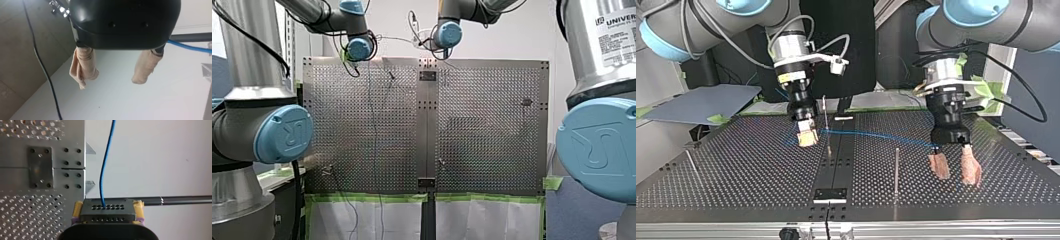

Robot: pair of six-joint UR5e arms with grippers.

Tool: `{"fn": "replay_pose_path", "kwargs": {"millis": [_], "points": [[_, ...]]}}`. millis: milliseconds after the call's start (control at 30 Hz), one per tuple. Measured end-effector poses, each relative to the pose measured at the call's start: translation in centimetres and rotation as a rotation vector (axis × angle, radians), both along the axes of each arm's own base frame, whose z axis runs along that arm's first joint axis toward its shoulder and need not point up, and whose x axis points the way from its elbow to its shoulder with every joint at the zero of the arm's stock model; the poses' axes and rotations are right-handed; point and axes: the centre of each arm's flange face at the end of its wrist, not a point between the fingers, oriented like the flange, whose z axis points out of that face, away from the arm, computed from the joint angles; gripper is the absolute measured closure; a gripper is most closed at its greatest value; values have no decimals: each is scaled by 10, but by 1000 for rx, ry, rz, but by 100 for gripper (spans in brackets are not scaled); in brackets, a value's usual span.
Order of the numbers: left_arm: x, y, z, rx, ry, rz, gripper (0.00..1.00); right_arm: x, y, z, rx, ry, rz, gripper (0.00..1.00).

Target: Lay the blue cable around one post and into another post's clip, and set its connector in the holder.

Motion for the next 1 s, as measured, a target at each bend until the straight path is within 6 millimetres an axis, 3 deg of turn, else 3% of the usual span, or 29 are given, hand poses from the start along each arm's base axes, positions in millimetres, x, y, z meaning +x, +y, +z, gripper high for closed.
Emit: {"fn": "replay_pose_path", "kwargs": {"millis": [200, 600, 867, 1000], "points": [[23, 16, 8, 33, 25, 7, 0, 8, -7, 4, 16, 17, 5, 100], [85, 51, 0, 109, 131, 14, 0, 23, -22, 29, -15, -22, 29, 100], [106, 53, 7, 145, 173, -37, 0, 44, -43, 20, -8, -27, 34, 100], [113, 52, 3, 160, 206, -65, 0, 49, -52, 27, -14, -54, 35, 100]]}}
